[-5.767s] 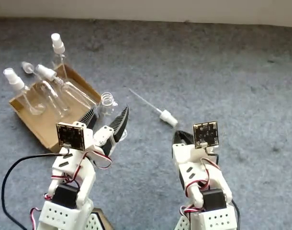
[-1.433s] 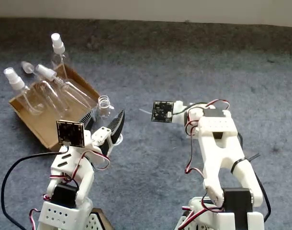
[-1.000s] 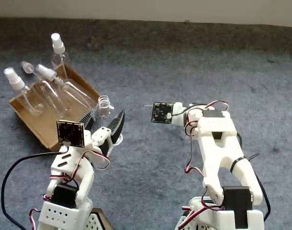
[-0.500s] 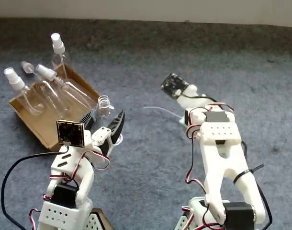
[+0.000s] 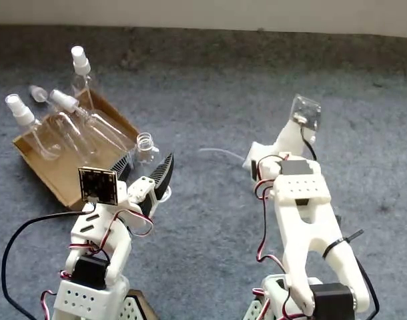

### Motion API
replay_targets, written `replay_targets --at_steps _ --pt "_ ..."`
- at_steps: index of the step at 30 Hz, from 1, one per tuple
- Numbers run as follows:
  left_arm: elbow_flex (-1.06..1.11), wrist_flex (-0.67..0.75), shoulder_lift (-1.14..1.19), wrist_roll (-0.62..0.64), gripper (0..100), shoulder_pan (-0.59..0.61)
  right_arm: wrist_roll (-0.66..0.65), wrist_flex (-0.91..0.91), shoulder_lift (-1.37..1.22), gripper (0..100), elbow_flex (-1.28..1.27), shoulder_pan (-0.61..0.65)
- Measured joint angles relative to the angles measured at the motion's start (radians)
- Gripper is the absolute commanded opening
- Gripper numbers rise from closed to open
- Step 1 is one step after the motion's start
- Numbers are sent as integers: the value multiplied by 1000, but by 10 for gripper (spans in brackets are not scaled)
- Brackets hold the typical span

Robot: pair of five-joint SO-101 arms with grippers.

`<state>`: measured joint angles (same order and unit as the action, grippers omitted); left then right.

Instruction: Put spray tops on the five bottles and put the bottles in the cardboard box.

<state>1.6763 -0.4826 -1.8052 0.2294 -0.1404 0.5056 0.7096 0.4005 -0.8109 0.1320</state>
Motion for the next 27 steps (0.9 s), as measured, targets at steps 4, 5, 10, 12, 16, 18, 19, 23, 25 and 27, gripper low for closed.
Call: replay_targets --at_steps 4,5,10,12,16,18,19,23,25,27 --pt "0 0 0 0 133 0 265 -6 0 231 -18 0" --pt "0 0 0 0 133 0 325 -6 0 231 -18 0" --pt "0 0 0 0 133 0 526 -6 0 231 -18 -9" --pt "0 0 0 0 133 0 571 -6 0 231 -18 -18" --pt "0 0 0 0 133 0 637 -6 0 231 -18 -23" --pt "0 0 0 0 133 0 667 -6 -3 231 -18 -34" --pt "0 0 0 0 133 0 678 -12 -17 231 -18 -38" --pt "0 0 0 0 133 0 704 -72 -164 231 3 -55" --pt "0 -2 0 0 133 0 704 -77 -236 231 49 -68" --pt "0 -18 0 0 133 0 704 -77 -273 231 101 -71"
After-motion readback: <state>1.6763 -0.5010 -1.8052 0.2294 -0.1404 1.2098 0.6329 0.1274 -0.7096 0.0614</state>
